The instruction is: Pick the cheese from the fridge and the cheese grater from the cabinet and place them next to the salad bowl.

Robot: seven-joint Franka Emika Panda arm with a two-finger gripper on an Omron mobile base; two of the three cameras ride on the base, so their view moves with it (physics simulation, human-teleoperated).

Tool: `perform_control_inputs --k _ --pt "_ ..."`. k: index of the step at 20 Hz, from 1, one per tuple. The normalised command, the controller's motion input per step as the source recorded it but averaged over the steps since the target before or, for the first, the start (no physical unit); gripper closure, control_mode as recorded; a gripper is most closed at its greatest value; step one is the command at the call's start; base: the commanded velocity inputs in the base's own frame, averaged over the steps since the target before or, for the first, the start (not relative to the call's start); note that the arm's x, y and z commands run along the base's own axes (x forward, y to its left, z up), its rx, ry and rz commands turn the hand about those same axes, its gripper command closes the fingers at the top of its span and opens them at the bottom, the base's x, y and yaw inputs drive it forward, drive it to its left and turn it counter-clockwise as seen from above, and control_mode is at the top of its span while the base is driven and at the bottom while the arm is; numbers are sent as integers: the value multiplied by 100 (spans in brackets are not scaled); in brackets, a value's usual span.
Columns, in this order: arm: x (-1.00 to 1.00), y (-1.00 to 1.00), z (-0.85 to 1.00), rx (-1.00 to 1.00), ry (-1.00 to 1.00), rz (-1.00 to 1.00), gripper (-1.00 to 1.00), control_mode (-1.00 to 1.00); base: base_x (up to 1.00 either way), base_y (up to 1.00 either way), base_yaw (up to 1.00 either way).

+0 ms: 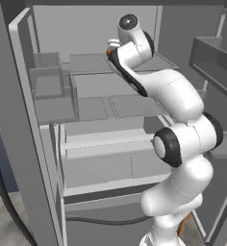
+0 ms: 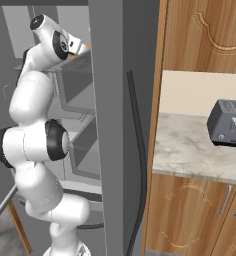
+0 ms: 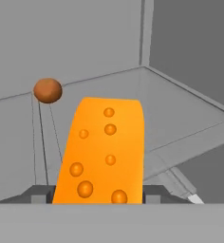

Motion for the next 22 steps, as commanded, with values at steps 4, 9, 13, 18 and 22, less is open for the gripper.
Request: perform_control_inputs --k 4,9,13,18,22 --pt "-77 0 -3 0 -4 0 100 -100 0 0 0" --pt "-92 0 -1 0 -2 0 100 -100 0 0 0" --pt "-100 0 -3 0 0 0 100 -100 0 0 0" --pt "-88 -24 -9 0 0 0 100 -100 0 0 0" --pt "-58 -54 0 0 3 10 100 -100 0 0 0"
